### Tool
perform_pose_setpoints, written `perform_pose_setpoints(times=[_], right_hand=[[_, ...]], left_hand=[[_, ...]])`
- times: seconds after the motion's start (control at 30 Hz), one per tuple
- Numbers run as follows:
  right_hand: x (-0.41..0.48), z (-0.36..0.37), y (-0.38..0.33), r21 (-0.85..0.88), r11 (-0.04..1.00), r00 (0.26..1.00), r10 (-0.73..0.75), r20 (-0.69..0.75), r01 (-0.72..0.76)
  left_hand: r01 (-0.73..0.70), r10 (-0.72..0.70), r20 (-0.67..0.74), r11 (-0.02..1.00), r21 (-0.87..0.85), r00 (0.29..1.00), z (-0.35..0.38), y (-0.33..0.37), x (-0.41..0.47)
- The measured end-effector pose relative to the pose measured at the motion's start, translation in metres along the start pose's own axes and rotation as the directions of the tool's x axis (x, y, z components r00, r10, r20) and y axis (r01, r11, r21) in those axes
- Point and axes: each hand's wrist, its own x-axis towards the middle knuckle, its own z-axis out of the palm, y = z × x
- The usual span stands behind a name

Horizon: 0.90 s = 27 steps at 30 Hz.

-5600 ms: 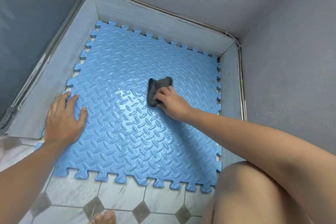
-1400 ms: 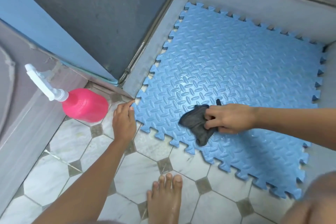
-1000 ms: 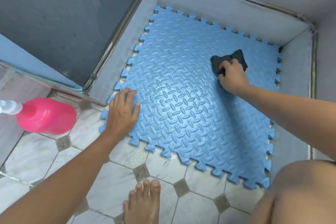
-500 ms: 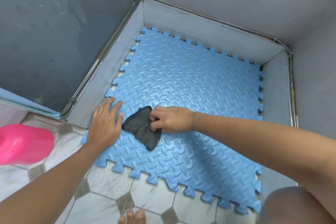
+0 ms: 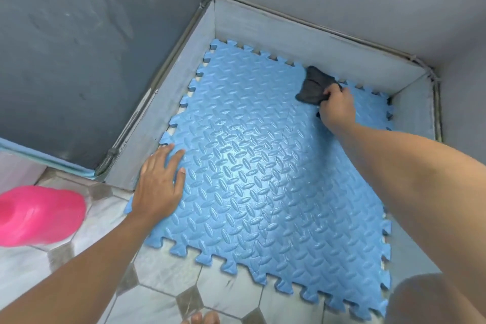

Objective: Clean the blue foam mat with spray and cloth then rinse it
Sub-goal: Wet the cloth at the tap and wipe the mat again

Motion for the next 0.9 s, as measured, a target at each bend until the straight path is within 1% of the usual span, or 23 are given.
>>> perform_pose_setpoints(times=[0.07, 0.13, 0.2, 0.27, 0.4, 0.47, 0.5, 0.53, 0.6, 0.67, 0.7, 0.73, 0.77, 0.8, 0.83, 0.87, 0.9], right_hand=[[0.002, -0.019, 0.053, -0.048, 0.982, 0.984, 0.181, -0.004, -0.181], [-0.003, -0.035, 0.095, -0.074, 0.947, 0.949, 0.316, 0.012, -0.314], [-0.013, -0.043, 0.115, -0.061, 0.929, 0.929, 0.368, 0.036, -0.366], [-0.024, -0.041, 0.107, -0.041, 0.942, 0.940, 0.336, 0.052, -0.334], [-0.052, -0.023, 0.032, 0.001, 0.990, 0.987, 0.137, 0.078, -0.138], [-0.076, -0.013, -0.015, 0.038, 0.999, 0.991, -0.024, 0.133, 0.020], [-0.090, -0.008, -0.038, 0.066, 0.991, 0.976, -0.127, 0.177, 0.117], [-0.105, -0.003, -0.057, 0.096, 0.973, 0.947, -0.227, 0.226, 0.210], [-0.138, 0.005, -0.093, 0.160, 0.915, 0.857, -0.404, 0.321, 0.372], [-0.171, 0.012, -0.125, 0.221, 0.840, 0.733, -0.542, 0.411, 0.496], [-0.186, 0.013, -0.140, 0.251, 0.799, 0.666, -0.596, 0.448, 0.546], [-0.200, 0.016, -0.152, 0.286, 0.766, 0.604, -0.634, 0.483, 0.575], [-0.213, 0.017, -0.164, 0.333, 0.744, 0.554, -0.660, 0.507, 0.580], [-0.225, 0.017, -0.176, 0.389, 0.733, 0.522, -0.674, 0.523, 0.557], [-0.236, 0.016, -0.188, 0.451, 0.730, 0.506, -0.682, 0.528, 0.514], [-0.246, 0.014, -0.200, 0.512, 0.728, 0.499, -0.685, 0.531, 0.456], [-0.255, 0.012, -0.213, 0.566, 0.724, 0.491, -0.687, 0.536, 0.394]], left_hand=[[-0.001, 0.001, -0.008, 1.000, 0.000, 1.000, 0.001, 0.000, 0.001], [-0.004, 0.004, -0.008, 1.000, 0.010, 1.000, 0.001, -0.001, 0.001], [-0.008, 0.008, -0.005, 1.000, 0.017, 1.000, 0.001, 0.000, 0.001], [-0.008, 0.008, -0.009, 1.000, 0.023, 1.000, 0.001, 0.001, 0.000], [-0.010, 0.010, -0.011, 0.999, 0.036, 1.000, 0.000, 0.003, 0.001], [0.011, -0.011, 0.015, 1.000, 0.001, 1.000, -0.002, 0.005, -0.002], [0.023, -0.022, 0.026, 0.999, -0.031, 0.999, -0.003, 0.005, -0.006], [0.029, -0.027, 0.042, 0.997, -0.066, 0.999, -0.007, 0.006, -0.012], [0.017, -0.010, 0.061, 0.993, -0.119, 0.998, -0.017, 0.006, -0.030], [0.030, -0.021, 0.059, 0.987, -0.158, 0.998, -0.030, 0.001, -0.050], [0.053, -0.048, 0.035, 0.984, -0.171, 0.998, -0.038, -0.004, -0.059], [0.115, -0.117, -0.001, 0.976, -0.184, 0.993, -0.048, -0.007, -0.067], [0.209, -0.224, -0.047, 0.953, -0.220, 0.973, -0.059, -0.011, -0.075], [0.343, -0.380, -0.085, 0.895, -0.286, 0.921, -0.070, -0.016, -0.083], [0.489, -0.555, -0.102, 0.794, -0.360, 0.826, -0.080, -0.021, -0.093], [0.632, -0.716, -0.082, 0.659, -0.406, 0.694, -0.092, -0.026, -0.102], [0.742, -0.831, -0.050, 0.520, -0.422, 0.554, -0.099, -0.036, -0.113]])
